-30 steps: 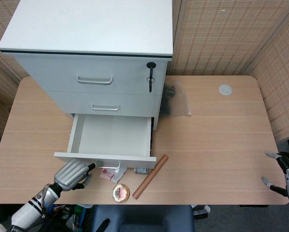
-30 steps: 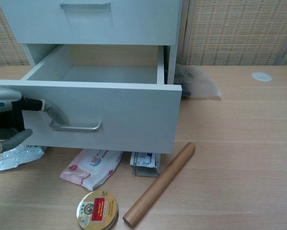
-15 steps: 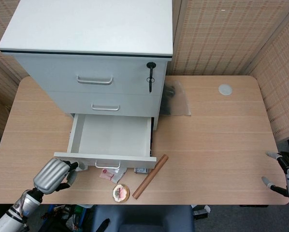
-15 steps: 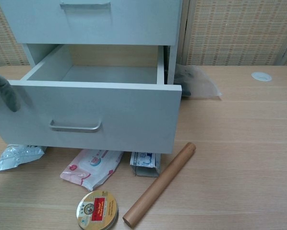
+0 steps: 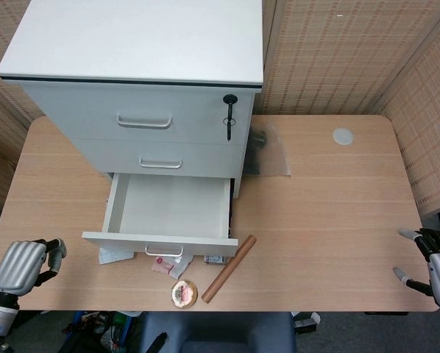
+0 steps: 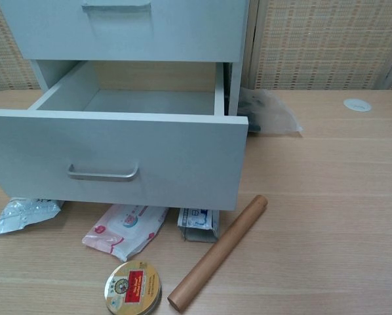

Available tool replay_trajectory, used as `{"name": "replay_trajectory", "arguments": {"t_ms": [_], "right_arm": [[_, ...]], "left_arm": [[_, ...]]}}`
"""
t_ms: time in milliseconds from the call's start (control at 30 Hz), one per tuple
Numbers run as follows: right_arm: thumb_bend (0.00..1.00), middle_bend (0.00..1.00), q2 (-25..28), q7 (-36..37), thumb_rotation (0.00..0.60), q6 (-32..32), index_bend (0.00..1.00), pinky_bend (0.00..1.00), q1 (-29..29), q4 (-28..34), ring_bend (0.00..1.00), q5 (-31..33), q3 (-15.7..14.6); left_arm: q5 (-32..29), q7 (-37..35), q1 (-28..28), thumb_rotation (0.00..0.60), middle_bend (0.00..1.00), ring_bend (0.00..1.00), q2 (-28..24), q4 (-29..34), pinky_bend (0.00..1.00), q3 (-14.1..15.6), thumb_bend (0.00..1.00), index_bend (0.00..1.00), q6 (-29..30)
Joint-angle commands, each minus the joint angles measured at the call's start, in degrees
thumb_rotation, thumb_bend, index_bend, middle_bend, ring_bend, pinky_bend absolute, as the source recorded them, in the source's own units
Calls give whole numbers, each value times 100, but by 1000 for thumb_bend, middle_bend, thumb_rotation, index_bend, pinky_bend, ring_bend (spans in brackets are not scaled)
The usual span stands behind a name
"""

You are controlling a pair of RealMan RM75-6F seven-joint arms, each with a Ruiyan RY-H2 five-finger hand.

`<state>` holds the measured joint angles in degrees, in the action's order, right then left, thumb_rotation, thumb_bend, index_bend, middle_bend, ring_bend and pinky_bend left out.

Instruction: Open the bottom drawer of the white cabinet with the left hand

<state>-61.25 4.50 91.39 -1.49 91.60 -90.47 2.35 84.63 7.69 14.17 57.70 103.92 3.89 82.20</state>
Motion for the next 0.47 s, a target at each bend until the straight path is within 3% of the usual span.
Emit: {"name": "replay_trajectory", "arguments": {"t_ms": [33, 167, 300, 467], "right_arm": [[117, 335, 2, -16, 600, -6, 268, 184, 12, 14, 208, -16, 0], [118, 335, 11, -56, 600, -7, 269, 184, 25, 45, 208, -47, -8], [118, 335, 10, -83, 600, 1, 268, 184, 25, 66, 208, -55, -14], [117, 335, -2, -106, 600, -7, 268, 184, 39, 80, 208, -57, -12]], "left_arm": [[-163, 113, -224, 600, 713, 621, 288, -330, 736, -132, 613, 586, 299], [-159, 108, -406, 600, 610, 529, 515, -614, 561, -167, 607, 469, 491], [-105, 154, -529, 600, 491, 403, 635, -760, 405, -159, 536, 373, 574], [42, 154, -627, 600, 471, 384, 778, -873, 368, -217, 498, 352, 727]]}}
